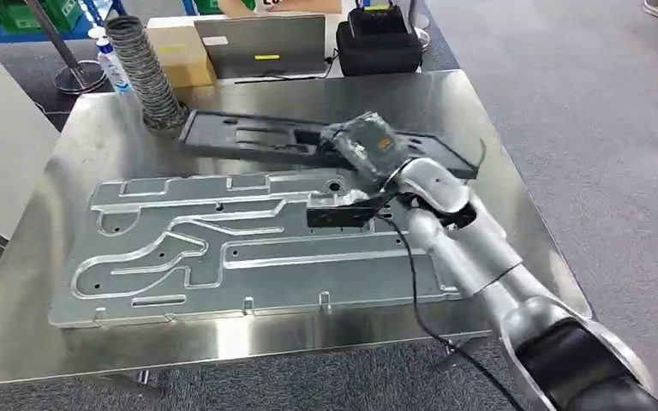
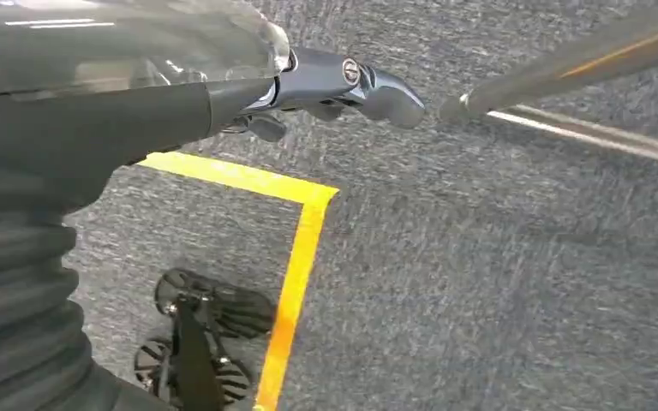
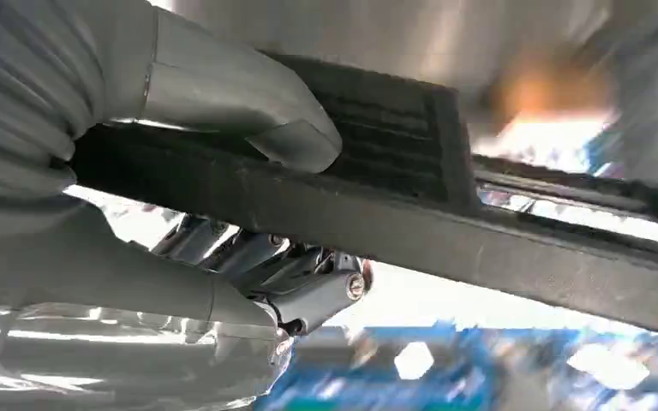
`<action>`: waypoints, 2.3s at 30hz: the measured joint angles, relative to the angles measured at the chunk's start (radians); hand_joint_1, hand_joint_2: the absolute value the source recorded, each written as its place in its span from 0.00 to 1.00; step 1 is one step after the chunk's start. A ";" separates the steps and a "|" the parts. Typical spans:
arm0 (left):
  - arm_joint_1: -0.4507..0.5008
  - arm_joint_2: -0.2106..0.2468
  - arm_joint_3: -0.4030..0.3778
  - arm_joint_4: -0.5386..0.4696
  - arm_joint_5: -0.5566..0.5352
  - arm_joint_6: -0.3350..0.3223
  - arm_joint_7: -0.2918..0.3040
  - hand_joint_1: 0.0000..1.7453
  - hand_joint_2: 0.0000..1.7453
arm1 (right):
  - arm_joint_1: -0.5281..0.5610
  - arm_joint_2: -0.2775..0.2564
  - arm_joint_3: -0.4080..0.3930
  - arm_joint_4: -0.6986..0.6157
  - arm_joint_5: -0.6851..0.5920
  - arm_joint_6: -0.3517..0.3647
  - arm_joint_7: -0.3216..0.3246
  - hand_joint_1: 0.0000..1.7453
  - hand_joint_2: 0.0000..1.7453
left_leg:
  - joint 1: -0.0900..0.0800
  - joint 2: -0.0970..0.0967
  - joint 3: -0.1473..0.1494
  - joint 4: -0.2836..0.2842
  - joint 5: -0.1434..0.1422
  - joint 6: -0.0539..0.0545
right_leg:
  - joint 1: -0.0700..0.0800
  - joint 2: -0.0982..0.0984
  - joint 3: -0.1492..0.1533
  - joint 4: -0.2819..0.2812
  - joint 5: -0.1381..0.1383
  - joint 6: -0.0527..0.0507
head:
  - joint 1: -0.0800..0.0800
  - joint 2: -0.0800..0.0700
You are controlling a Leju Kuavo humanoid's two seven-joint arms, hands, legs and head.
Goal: Take the parts from the cabinet and place them on the table.
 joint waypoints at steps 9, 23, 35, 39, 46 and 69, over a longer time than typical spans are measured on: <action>0.001 -0.018 -0.004 0.000 0.003 -0.003 -0.024 0.00 1.00 | -0.023 0.085 0.124 0.284 -0.098 -0.005 -0.022 1.00 1.00 | -0.004 -0.018 -0.001 0.026 -0.030 -0.014 | -0.009 -0.001 -0.022 -0.024 0.053 -0.001 | 0.000 0.000; 0.005 -0.025 -0.008 0.000 0.003 -0.013 -0.057 0.00 1.00 | -0.009 0.137 0.173 0.473 -0.083 -0.083 -0.035 0.00 0.00 | 0.021 -0.004 -0.022 0.103 -0.041 -0.070 | -0.013 -0.003 0.003 -0.049 0.058 -0.025 | 0.000 0.000; -0.010 -0.029 -0.032 0.000 -0.010 0.017 -0.042 0.00 0.00 | 0.018 0.119 0.164 0.485 -0.092 -0.130 -0.058 0.00 0.00 | 0.006 -0.004 0.012 0.023 -0.032 -0.002 | -0.012 0.002 -0.147 0.263 -0.072 0.021 | 0.000 0.000; -0.012 -0.033 -0.035 0.001 -0.009 0.020 -0.040 0.00 0.00 | 0.020 0.105 0.139 0.442 -0.103 -0.224 -0.073 0.00 0.00 | 0.000 -0.006 0.013 0.029 -0.038 -0.004 | -0.003 0.002 -0.017 -0.019 0.062 -0.008 | 0.000 0.000; -0.009 -0.039 -0.044 0.002 0.001 0.020 -0.031 0.00 0.00 | 0.100 0.010 0.005 0.174 -0.149 -0.413 -0.115 0.00 0.00 | -0.001 -0.003 -0.008 0.085 -0.089 -0.034 | -0.009 -0.007 0.010 -0.065 0.063 -0.030 | 0.000 0.000; 0.063 -0.060 -0.004 0.002 0.073 -0.034 -0.076 0.00 0.00 | 0.935 -0.134 -1.412 -0.435 -0.341 -0.382 -0.406 0.00 0.00 | -0.002 -0.013 0.017 0.033 -0.042 0.011 | -0.016 -0.004 0.047 -0.013 -0.002 0.026 | 0.000 0.000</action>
